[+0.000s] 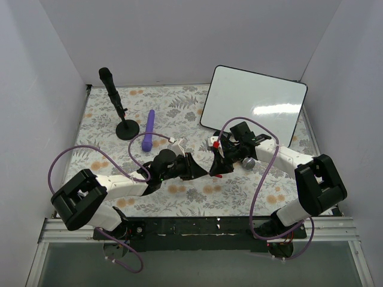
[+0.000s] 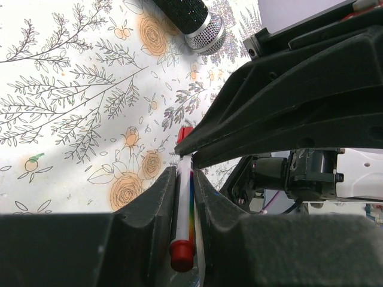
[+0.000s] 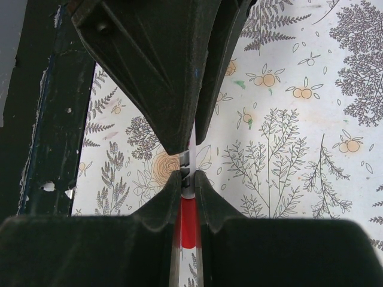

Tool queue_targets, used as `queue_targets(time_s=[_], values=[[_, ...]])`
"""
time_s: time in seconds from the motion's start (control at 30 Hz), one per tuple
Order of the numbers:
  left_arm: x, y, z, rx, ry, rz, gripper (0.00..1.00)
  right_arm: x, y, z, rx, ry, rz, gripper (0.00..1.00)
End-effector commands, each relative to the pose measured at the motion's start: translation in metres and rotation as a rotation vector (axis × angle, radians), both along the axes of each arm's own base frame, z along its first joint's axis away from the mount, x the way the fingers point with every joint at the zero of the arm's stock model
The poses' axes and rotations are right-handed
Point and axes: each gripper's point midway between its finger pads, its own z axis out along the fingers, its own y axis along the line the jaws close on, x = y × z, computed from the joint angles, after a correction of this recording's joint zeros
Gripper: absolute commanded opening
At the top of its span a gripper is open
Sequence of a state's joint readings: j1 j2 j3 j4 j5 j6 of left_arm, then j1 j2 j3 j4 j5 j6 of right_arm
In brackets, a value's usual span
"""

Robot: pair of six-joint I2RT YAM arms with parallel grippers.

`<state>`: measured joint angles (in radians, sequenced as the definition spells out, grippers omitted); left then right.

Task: Write a sentence on the whiteboard
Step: Pass from the right arm to the left

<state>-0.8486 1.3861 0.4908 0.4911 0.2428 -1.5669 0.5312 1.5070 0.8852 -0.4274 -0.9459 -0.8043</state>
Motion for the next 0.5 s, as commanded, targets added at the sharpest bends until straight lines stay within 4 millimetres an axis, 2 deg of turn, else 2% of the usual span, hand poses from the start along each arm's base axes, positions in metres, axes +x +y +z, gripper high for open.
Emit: queue_targets(time_s=[0.0, 0.03, 0.07, 0.13, 0.17, 0.27, 0.47], values=[[0.006, -0.008, 0.018, -0.034, -0.047, 0.002, 0.0, -0.002, 0.001, 0.0, 0.018, 0.007, 0.012, 0.05], [0.006, -0.007, 0.019, -0.036, -0.049, 0.003, 0.0, -0.002, 0.001, -0.001, 0.016, 0.006, 0.01, 0.08], [0.006, -0.007, 0.018, -0.034, -0.05, 0.004, 0.0, -0.001, 0.001, 0.0, 0.016, 0.005, 0.008, 0.21], [0.005, -0.004, 0.021, -0.038, -0.066, 0.007, 0.0, -0.001, 0.001, 0.004, 0.019, 0.004, 0.007, 0.36], [0.007, -0.001, 0.018, -0.026, -0.078, 0.018, 0.0, 0.0, 0.0, 0.007, 0.024, -0.002, 0.0, 0.49], [0.004, 0.007, 0.027, -0.032, -0.134, 0.02, 0.0, 0.001, -0.006, 0.011, 0.043, -0.018, -0.014, 0.67], [-0.001, 0.02, 0.036, -0.046, -0.184, 0.038, 0.0, -0.002, -0.011, 0.006, 0.036, -0.012, -0.016, 0.67]])
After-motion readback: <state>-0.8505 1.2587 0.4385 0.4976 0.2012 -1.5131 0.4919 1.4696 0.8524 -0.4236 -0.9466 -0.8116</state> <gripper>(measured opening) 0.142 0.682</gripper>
